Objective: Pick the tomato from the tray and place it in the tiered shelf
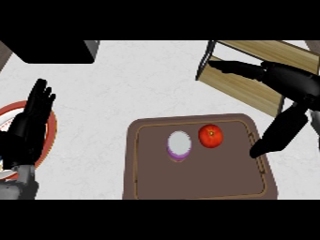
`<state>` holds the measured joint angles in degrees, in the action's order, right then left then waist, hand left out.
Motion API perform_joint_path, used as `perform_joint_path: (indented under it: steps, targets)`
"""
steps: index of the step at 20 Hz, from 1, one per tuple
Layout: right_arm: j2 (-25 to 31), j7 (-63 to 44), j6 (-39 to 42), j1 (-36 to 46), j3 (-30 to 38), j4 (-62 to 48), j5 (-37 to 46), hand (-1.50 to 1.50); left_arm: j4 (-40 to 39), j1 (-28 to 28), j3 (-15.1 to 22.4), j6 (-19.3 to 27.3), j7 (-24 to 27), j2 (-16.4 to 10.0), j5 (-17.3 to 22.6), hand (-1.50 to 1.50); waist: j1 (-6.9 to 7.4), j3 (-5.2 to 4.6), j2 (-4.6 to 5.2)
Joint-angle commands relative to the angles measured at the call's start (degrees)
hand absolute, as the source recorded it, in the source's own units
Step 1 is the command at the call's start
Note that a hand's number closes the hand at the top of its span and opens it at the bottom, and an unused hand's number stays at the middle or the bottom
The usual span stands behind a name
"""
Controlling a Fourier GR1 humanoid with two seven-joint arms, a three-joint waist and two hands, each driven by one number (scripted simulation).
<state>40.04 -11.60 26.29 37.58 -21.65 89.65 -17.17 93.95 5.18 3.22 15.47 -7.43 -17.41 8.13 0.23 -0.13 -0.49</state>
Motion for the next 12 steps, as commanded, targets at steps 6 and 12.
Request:
perform_joint_path:
  steps: [6, 12]
  targets:
    - [-2.8, -19.8, -1.8, 6.0, -12.6, 8.4, 17.7, -1.50, 1.0, -0.3, 0.9, 0.7, 0.0, 1.3, -1.5, 0.00, 0.15, 0.05, 0.29]
    - [-9.5, -26.3, 0.0, 7.0, -16.1, 6.6, 25.8, -1.50, -2.3, 1.7, -0.5, 0.1, 0.5, 2.2, -1.8, 0.00, 0.11, 0.08, 0.58]
